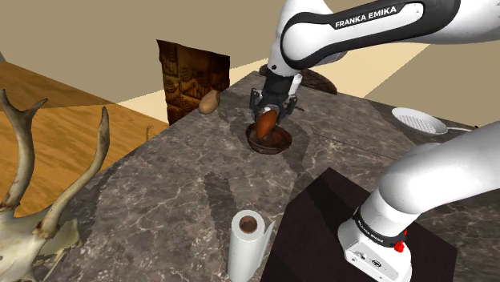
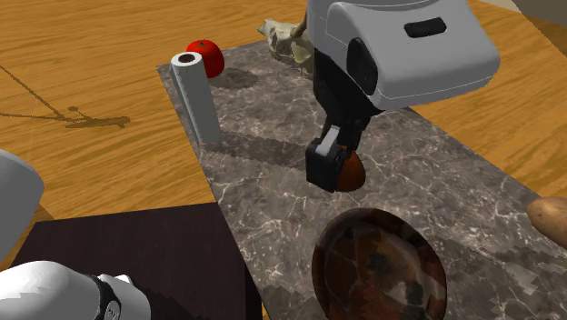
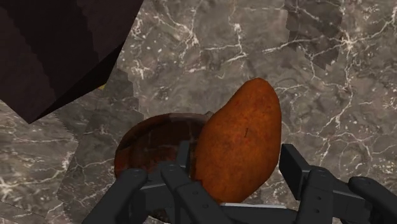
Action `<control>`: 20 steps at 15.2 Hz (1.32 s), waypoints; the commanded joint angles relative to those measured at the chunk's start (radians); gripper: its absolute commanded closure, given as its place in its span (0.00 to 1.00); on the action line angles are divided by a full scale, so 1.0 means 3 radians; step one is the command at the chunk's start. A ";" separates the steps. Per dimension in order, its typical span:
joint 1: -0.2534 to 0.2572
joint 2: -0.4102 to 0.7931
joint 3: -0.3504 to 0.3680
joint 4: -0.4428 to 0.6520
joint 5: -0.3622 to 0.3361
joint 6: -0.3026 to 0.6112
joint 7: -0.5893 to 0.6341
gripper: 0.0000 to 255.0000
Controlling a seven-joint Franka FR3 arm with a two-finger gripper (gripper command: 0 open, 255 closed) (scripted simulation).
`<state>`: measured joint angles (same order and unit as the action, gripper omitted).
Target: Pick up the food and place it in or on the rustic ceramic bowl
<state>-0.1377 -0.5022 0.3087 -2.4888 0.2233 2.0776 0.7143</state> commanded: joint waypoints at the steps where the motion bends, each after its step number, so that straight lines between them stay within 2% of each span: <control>1: -0.0091 0.0186 -0.0076 0.0146 -0.0082 0.0024 -0.0109 1.00; 8: -0.0357 0.0727 -0.0375 0.0624 -0.0296 0.0037 -0.0523 1.00; 20: -0.0350 0.0950 -0.0341 0.0276 -0.0290 0.0605 -0.0542 1.00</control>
<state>-0.2438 -0.2272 0.2033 -2.3983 0.1365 2.2407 0.5492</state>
